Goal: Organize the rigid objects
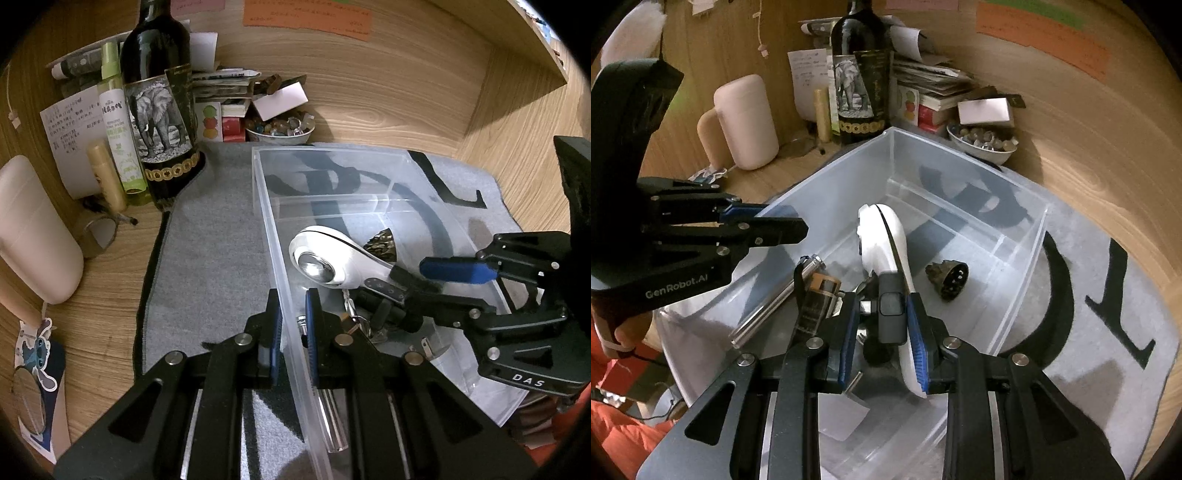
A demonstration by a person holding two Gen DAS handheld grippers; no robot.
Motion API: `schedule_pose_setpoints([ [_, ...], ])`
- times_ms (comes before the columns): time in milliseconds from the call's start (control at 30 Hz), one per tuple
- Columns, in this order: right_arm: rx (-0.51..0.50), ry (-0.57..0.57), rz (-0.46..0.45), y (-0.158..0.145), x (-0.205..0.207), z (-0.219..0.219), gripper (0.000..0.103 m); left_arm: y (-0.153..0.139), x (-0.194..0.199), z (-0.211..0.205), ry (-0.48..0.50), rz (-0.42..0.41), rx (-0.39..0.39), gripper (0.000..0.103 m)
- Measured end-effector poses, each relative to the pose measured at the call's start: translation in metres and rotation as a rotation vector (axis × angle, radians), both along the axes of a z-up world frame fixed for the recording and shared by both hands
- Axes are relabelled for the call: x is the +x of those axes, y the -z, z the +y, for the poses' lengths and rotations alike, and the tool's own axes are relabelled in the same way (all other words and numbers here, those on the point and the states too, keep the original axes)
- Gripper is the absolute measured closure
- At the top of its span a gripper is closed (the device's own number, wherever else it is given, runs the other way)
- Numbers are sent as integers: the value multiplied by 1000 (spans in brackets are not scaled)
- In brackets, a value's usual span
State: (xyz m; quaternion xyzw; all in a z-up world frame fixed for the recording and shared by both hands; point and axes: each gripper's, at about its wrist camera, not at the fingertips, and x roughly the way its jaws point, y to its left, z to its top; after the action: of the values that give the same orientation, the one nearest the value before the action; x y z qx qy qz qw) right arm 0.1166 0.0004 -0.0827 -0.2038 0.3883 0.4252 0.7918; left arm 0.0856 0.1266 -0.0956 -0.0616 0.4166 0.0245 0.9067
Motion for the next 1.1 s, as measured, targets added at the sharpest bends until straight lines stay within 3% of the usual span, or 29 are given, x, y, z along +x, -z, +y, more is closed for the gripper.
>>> schedule_pose_setpoints([
  [133, 48, 22, -28, -11, -2, -9, 56, 1, 1, 3, -5, 16, -8, 89],
  [267, 94, 57, -56, -23, -1, -21, 51, -6, -3, 4, -19, 9, 11, 84],
  [433, 176, 118, -110, -44, -4, -46, 29, -28, -16, 4, -58, -58, 46, 48],
  [633, 245, 197, -176, -65, -13, -81, 20, -64, -35, -15, -37, -181, 68, 28],
  [767, 291, 247, -207, -75, -20, -105, 12, -86, -50, -40, -15, -275, 96, 24],
  [867, 329, 287, -244, -83, -30, -124, 3, -97, -59, -54, -9, -340, 89, 5],
  [1100, 376, 358, -352, -96, -58, -160, 0, -113, -81, -86, -12, -468, 94, 3],
])
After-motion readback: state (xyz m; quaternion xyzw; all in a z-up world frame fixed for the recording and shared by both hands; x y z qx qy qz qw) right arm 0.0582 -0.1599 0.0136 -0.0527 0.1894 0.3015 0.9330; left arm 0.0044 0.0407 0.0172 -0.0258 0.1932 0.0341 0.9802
